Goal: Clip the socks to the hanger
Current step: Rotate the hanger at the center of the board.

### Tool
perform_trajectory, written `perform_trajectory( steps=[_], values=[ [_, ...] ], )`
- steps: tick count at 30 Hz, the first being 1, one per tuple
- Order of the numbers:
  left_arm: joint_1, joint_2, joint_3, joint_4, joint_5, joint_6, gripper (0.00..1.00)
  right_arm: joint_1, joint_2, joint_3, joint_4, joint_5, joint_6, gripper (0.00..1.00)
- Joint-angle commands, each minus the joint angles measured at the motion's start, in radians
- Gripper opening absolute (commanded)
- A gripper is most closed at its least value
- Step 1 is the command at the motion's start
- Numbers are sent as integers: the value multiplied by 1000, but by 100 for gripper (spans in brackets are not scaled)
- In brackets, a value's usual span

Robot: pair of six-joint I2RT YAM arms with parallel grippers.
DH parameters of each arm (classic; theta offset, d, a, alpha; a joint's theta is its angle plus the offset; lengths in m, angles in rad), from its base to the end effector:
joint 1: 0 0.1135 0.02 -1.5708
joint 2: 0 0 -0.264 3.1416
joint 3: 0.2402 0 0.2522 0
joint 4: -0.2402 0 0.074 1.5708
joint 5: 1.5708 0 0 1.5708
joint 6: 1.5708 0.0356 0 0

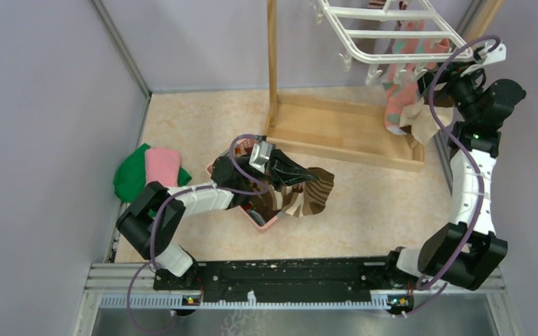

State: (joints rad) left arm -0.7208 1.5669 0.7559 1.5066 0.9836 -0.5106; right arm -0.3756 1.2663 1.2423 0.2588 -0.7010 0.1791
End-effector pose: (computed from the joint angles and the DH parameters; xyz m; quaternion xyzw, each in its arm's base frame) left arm 0.2082 -0.2223 0.3013 0.4645 0.3266 -0.6245 0.5362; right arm 0.2741 -0.0834 0.4430 -0.1000 0.6333 0.1393 0.7546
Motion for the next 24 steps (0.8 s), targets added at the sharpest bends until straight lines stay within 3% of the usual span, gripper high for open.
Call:
perform_trajectory(
  steps=[1, 12, 19, 24],
  values=[
    [-12, 17, 43, 103, 9, 1, 0, -10, 40, 80, 32, 4, -4, 70],
    [-33, 43, 77, 87, 11, 4, 0, -71, 131, 112, 112, 20, 62, 70],
    [-44, 50, 93, 73, 13, 7, 0, -135, 232, 201, 131, -87, 148, 71],
    [-54, 55, 94, 72, 12, 7, 0, -156, 260, 243, 115, -249, 179, 76]
  ],
)
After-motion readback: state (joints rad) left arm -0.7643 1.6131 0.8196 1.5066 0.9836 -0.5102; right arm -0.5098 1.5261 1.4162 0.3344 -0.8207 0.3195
